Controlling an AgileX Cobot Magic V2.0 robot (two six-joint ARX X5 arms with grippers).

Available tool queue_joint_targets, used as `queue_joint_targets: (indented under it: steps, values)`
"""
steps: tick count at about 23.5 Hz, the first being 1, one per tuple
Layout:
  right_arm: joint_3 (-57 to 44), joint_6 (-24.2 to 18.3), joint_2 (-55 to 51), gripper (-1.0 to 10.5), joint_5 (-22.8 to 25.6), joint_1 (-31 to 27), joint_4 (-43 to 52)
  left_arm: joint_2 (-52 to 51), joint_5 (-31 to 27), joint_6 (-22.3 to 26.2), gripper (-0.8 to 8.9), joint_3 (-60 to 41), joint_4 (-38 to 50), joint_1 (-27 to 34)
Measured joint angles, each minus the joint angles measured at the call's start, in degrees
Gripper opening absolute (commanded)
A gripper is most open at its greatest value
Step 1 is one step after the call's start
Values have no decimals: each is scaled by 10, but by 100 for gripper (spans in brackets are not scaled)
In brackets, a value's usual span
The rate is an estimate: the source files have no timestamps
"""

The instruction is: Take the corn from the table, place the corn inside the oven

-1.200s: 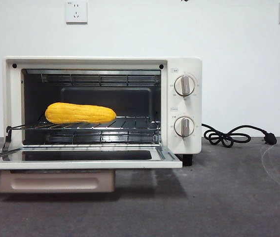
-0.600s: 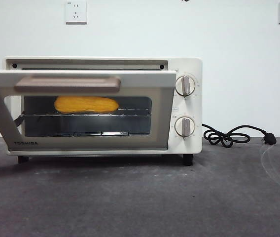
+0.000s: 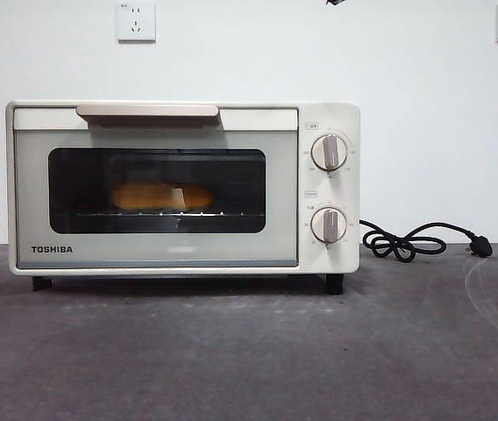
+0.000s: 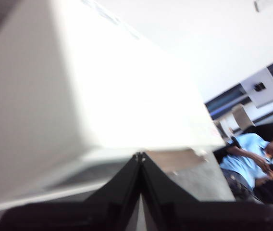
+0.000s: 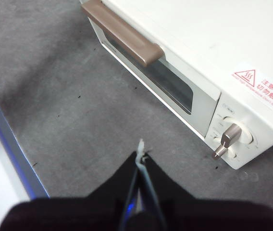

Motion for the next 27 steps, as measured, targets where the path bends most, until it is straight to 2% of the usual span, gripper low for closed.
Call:
queue_joint_targets:
  steps: [5,9,11,14,18,27]
  values:
    - [0,0,0,-12,0,0,0,-50,-1,8,-8,0,-90,-28]
    - [0,0,0,-12,0,0,0,-88,-7,47,-7,0,-168,-52]
    - [0,0,0,-12,0,0,0,-108,-28,69,-7,0,-208,-65]
    - [0,0,0,-12,0,0,-7,-148,-101,98,-7,0,-269,-88]
    - [0,0,0,-12,0,0,-25,-202,-197,112,-7,0,-304,-118]
    - [0,0,0,-12,0,0,-54,-333,-359,93,-7,0,-329,-172]
